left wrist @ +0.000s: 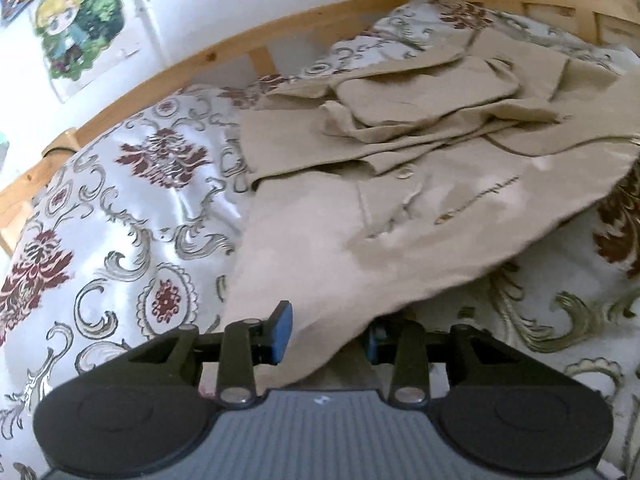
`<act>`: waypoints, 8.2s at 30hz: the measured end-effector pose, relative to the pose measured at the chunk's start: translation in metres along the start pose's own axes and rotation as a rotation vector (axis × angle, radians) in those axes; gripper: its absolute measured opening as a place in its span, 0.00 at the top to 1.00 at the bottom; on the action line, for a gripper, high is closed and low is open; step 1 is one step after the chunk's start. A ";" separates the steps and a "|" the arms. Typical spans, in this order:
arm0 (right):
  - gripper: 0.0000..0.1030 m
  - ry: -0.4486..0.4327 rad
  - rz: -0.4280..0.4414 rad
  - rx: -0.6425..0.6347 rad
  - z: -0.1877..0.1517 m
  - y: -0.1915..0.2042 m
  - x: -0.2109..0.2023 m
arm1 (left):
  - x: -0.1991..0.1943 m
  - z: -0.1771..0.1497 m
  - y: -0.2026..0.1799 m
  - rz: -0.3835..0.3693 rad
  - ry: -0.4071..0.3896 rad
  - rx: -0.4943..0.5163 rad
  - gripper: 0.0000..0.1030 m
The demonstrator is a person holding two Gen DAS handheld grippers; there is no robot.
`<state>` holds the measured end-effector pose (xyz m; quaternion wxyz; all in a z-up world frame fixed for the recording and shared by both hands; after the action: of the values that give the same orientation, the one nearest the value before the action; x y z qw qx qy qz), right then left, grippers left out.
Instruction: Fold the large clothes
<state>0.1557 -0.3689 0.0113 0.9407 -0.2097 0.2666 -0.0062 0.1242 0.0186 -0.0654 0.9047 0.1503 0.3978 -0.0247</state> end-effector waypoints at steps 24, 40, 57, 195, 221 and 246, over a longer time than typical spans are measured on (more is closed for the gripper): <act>0.95 0.006 0.155 -0.329 0.019 0.005 -0.128 | -0.156 0.017 0.088 -0.171 -0.144 -0.286 0.97; 0.38 -0.023 -0.051 -0.009 0.082 0.010 0.036 | 0.058 0.149 0.107 -0.110 0.105 -0.271 0.97; 0.35 -0.041 -0.035 0.001 0.016 0.008 0.038 | 0.093 0.124 0.121 -0.224 0.164 -0.494 0.72; 0.01 0.007 0.080 0.007 0.043 0.122 0.097 | 0.133 0.100 0.018 -0.130 -0.065 -0.332 0.00; 0.01 0.359 0.288 0.639 -0.009 0.065 -0.024 | 0.035 -0.015 0.096 -0.205 -0.018 -1.065 0.01; 1.00 0.294 0.123 1.088 -0.037 -0.007 -0.039 | -0.014 -0.019 0.120 -0.151 -0.176 -1.143 0.99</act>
<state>0.1041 -0.3848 0.0047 0.8649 0.3240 0.3650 -0.1171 0.1207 0.1378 -0.0368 0.8676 -0.3934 0.2808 0.1171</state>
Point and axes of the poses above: each gripper's, at about its wrist camera, not at the fingertips, and x roughly the way its jaws point, y to its left, z to its top, the point moved 4 cm from there along x, roughly the way its jaws point, and after that the axes turned 3 degrees about -z, right-handed, at the moved point
